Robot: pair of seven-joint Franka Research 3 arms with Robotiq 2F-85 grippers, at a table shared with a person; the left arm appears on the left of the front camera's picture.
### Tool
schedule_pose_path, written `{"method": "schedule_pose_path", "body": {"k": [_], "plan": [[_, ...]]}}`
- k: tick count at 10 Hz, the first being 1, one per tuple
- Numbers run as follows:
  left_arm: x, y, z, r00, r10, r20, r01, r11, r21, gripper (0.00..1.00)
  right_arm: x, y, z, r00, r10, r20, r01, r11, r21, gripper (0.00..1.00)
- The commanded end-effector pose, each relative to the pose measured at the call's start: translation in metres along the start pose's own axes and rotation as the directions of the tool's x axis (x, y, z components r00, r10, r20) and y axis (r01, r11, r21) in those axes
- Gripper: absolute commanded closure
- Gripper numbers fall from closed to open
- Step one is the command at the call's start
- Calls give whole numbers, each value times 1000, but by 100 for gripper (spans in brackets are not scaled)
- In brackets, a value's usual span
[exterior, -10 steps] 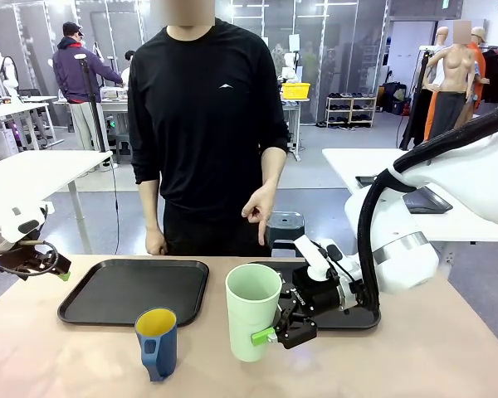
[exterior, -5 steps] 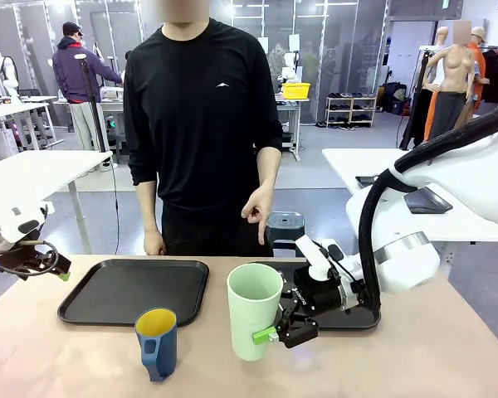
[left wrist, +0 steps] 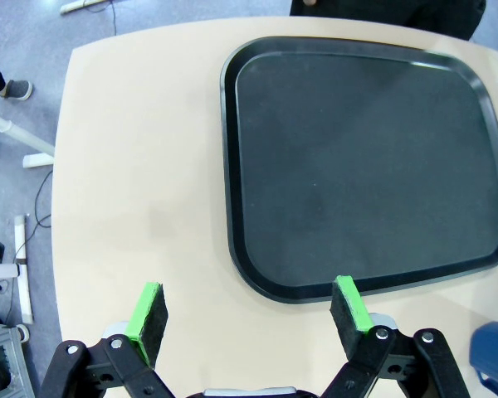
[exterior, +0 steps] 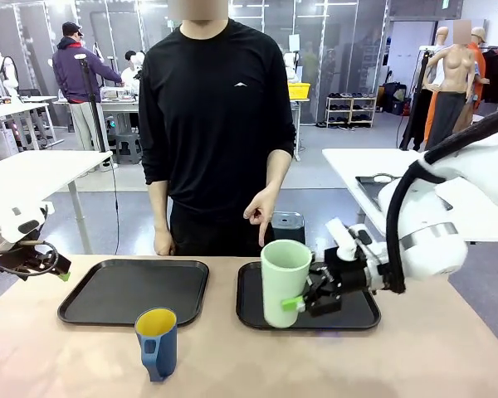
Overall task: Sort and store the cups by type.
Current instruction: Place the picked Reusable plastic cup into the Flat Tray indicated by the person.
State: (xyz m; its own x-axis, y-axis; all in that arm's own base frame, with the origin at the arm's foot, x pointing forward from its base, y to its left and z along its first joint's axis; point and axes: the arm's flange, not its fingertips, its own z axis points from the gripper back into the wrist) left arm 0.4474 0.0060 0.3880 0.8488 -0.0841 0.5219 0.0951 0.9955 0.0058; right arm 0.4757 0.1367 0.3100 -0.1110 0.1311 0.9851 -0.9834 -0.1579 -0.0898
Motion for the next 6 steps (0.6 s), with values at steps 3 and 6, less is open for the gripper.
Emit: {"method": "schedule_pose_path", "body": {"k": [3, 6], "plan": [[0, 1, 0, 1000, 4, 0, -4, 1000, -2, 0, -2, -57, 55, 997, -75, 38, 79, 989, -123, 15], [0, 1, 0, 1000, 4, 0, -4, 1000, -2, 0, -4, -73, 65, 994, -101, 34, 105, 982, -155, 15]]}}
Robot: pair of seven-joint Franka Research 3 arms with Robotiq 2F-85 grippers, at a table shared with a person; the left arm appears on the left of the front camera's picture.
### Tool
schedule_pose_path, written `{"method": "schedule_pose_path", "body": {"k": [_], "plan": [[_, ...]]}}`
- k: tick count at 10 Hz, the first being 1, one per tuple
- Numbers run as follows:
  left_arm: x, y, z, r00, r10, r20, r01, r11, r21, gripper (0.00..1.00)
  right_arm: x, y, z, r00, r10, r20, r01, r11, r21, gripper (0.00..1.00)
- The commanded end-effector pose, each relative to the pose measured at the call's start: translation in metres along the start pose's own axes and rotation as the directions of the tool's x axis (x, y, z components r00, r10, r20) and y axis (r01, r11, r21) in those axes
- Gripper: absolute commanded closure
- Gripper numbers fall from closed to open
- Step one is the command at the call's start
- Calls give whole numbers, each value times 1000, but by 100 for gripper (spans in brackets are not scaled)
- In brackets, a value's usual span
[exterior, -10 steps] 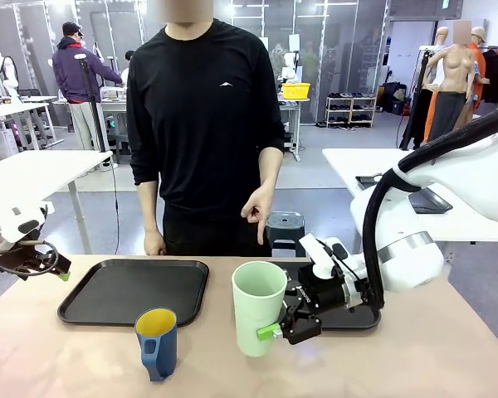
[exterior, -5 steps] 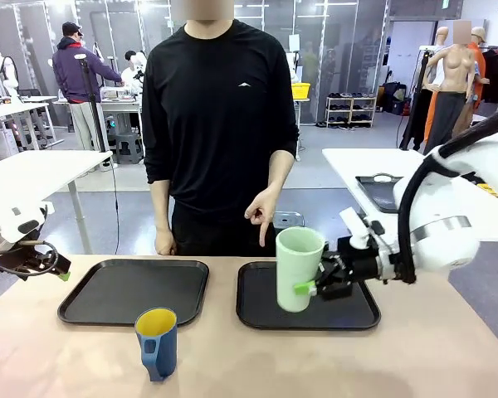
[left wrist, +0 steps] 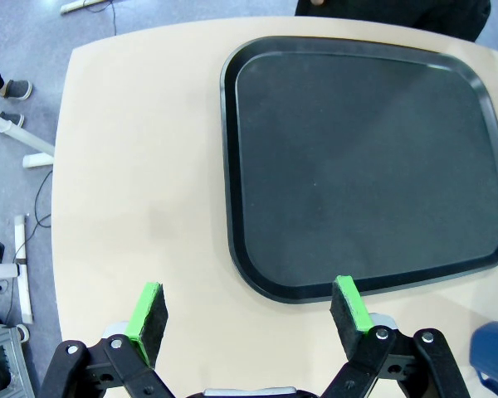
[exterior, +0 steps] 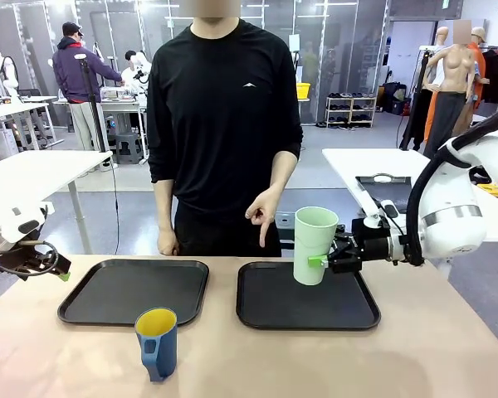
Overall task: Sort and store the cups by type.
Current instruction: Place the picked Reusable plastic cup into the Flat Tray indicated by the person.
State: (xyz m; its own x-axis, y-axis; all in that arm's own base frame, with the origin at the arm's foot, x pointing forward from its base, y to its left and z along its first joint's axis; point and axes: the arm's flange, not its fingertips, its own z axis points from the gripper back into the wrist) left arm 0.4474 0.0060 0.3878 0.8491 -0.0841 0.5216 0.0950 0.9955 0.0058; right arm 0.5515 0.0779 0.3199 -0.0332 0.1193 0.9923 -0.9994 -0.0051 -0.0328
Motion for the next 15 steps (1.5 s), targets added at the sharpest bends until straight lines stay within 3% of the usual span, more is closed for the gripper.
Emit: {"method": "schedule_pose_path", "body": {"k": [1, 4, 10, 15], "plan": [[0, 1, 0, 1000, 4, 1, -4, 1000, -2, 0, 2, -9, -5, 1000, -26, 1, 26, 999, -23, 15], [0, 1, 0, 1000, 4, 1, -4, 1000, -2, 0, -5, -14, 1, 999, -38, -2, 38, 998, -49, 15], [0, 1, 0, 1000, 4, 1, -4, 1000, -2, 0, -66, -39, -12, 997, -72, -20, 70, 994, -84, 15], [0, 1, 0, 1000, 4, 1, -4, 1000, -2, 0, -89, -46, -14, 992, -123, -41, 118, 988, -99, 15]]}}
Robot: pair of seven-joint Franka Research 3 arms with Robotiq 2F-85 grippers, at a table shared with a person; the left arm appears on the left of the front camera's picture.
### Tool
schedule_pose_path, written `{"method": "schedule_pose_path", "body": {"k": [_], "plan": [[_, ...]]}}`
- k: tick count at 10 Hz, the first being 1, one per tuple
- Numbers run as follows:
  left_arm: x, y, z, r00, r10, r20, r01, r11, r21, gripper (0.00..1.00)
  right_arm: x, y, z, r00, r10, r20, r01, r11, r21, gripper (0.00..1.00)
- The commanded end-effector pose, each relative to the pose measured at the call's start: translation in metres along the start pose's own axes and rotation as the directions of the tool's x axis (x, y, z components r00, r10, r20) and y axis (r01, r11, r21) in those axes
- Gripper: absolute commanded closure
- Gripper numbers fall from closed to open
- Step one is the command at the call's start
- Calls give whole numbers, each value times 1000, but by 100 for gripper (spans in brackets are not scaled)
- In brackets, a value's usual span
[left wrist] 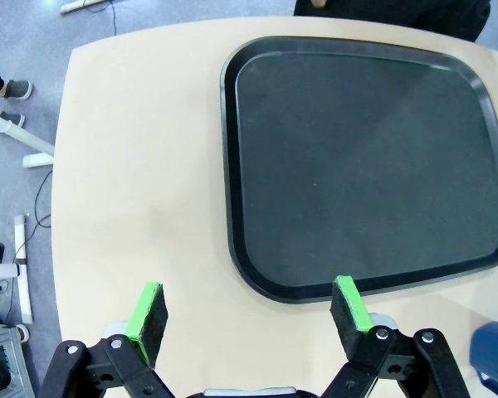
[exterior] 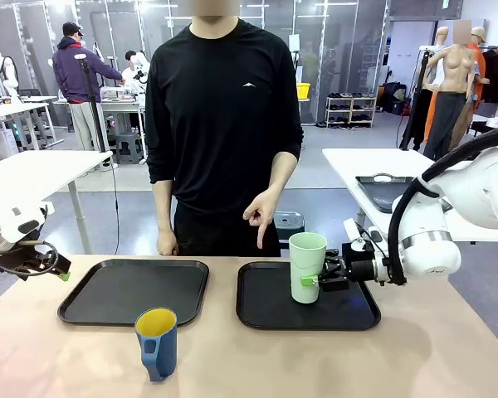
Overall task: Sort and store the cups by type.
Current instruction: Place the picked Reusable plastic cup into the Flat Tray indicated by the person.
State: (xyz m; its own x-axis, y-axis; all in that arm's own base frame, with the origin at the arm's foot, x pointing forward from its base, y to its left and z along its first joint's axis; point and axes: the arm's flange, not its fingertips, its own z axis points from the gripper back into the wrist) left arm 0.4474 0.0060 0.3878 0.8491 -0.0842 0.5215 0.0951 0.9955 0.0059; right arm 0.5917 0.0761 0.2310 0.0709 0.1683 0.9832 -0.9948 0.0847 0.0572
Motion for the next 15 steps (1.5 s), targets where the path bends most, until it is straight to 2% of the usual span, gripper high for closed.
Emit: {"method": "schedule_pose_path", "body": {"k": [1, 8, 11, 15], "plan": [[0, 1, 0, 1000, 4, 1, -4, 1000, -2, 0, 1, -9, -5, 1000, -23, 9, 23, 999, -23, 15], [0, 1, 0, 1000, 4, 1, -4, 1000, -2, 0, -5, -11, -6, 999, -31, -15, 30, 999, -45, 15], [0, 1, 0, 1000, 4, 1, -4, 1000, -2, 0, -4, -10, -7, 999, -36, -11, 35, 998, -51, 0], [0, 1, 0, 1000, 4, 1, -4, 1000, -2, 0, -5, -8, -5, 999, -35, -21, 34, 999, -41, 0]]}}
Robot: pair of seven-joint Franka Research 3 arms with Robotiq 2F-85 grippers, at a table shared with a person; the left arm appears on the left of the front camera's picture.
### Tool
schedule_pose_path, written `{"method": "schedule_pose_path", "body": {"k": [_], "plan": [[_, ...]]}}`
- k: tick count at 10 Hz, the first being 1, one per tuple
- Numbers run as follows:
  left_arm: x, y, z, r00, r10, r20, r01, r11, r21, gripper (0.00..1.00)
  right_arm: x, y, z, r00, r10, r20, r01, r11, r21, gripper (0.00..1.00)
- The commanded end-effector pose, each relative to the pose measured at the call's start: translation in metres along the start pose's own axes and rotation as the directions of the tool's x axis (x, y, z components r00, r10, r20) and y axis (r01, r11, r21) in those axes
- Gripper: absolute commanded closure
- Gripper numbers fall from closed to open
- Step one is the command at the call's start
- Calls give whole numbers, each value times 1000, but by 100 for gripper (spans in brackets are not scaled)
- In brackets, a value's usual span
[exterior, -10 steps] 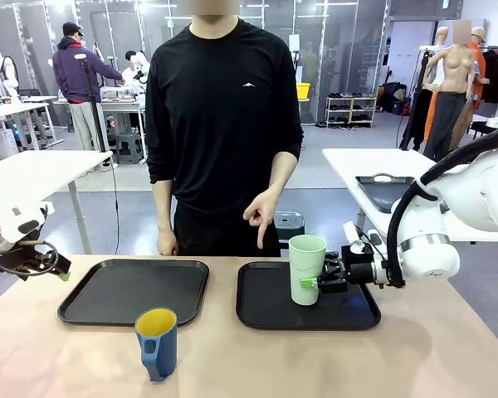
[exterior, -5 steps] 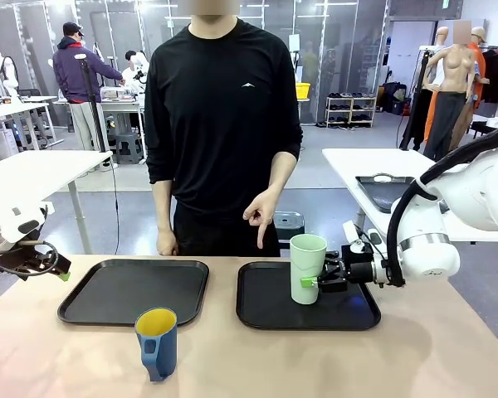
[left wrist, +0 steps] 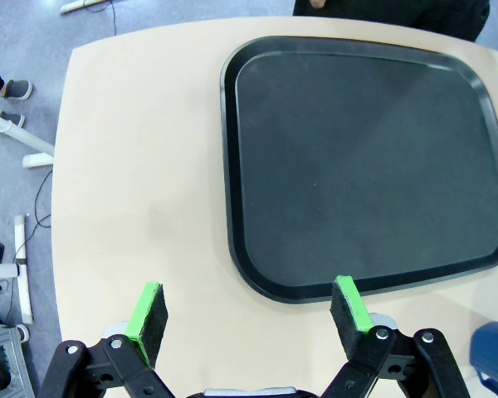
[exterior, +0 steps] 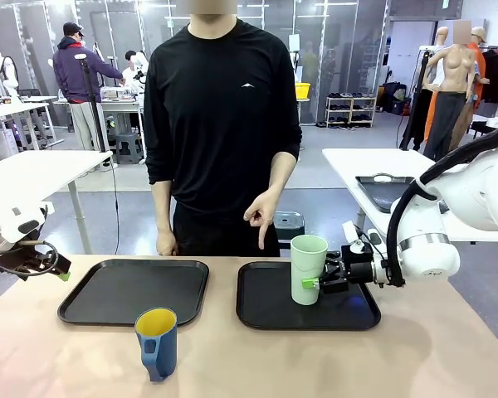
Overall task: Sort and store the cups by type.
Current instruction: Place the picked Reusable plastic cup into the Flat Tray indicated by the person.
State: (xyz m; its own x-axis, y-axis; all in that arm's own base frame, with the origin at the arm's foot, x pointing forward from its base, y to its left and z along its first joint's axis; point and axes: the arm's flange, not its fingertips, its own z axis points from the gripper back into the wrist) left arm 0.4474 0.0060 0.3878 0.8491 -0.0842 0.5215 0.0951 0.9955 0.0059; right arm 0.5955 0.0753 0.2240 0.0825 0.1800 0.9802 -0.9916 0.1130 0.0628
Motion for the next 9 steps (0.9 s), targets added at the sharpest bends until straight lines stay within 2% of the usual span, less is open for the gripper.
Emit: {"method": "schedule_pose_path", "body": {"k": [1, 4, 9], "plan": [[0, 1, 0, 1000, 4, 1, -4, 1000, -2, 0, 1, -3, -3, 999, -23, -24, 22, 1000, -13, 0], [0, 1, 0, 1000, 4, 1, -4, 1000, -2, 0, -1, 1, 5, 998, -29, -51, 29, 1000, -2, 0], [0, 1, 0, 1000, 4, 1, -4, 1000, -2, 0, -10, 4, 20, 998, -51, -44, 50, 998, -25, 0]]}}
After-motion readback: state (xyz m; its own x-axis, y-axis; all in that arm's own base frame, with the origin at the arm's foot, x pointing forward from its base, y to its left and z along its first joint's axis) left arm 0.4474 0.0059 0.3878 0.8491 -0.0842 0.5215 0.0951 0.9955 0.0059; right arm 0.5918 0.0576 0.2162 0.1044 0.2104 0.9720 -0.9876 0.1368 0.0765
